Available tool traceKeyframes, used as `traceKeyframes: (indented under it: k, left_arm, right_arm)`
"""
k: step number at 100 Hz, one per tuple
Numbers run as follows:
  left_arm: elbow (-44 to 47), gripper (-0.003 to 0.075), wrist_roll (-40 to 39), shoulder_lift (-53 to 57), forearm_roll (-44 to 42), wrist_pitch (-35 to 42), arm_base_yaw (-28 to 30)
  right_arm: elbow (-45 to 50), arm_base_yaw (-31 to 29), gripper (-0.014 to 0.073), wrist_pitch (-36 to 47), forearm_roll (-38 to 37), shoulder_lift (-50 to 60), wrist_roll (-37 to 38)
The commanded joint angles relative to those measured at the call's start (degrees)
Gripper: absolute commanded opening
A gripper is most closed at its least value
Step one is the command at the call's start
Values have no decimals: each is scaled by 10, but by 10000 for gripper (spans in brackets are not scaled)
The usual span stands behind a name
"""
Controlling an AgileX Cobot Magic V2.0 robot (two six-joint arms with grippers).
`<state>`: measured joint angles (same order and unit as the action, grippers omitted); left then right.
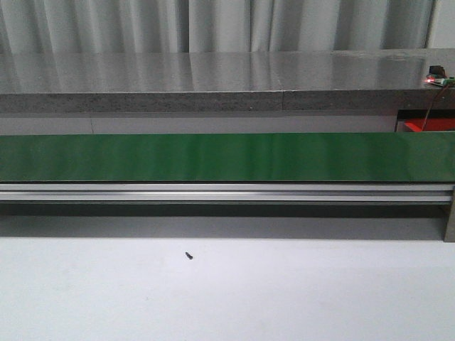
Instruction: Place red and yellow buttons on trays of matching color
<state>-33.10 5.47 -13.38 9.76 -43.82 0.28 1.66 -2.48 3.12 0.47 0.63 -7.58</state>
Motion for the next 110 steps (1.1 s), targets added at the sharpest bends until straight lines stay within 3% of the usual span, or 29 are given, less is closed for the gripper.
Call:
traceKeyframes:
  k: [1,33,69,80,110]
  left_arm:
    - [-4,-20,-2,18,1,23,-3]
    - [61,-20,-2,116,1,41,-3]
    - [216,-20,-8,155,-48,297,-3]
    - [266,-20,-43,155,-71,387,-4]
    - [356,-20,-61,155,-89,458,-43]
  right_arm:
    - [-10,-3,-106,44,-5,11,-4]
    - [-10,-3,-106,44,-5,11,-4]
    - [-10,-3,-106,44,-5,10,-4]
    - [-10,-3,-106,44,-5,10,-4]
    - [-10,-3,-106,44,-5,10,-4]
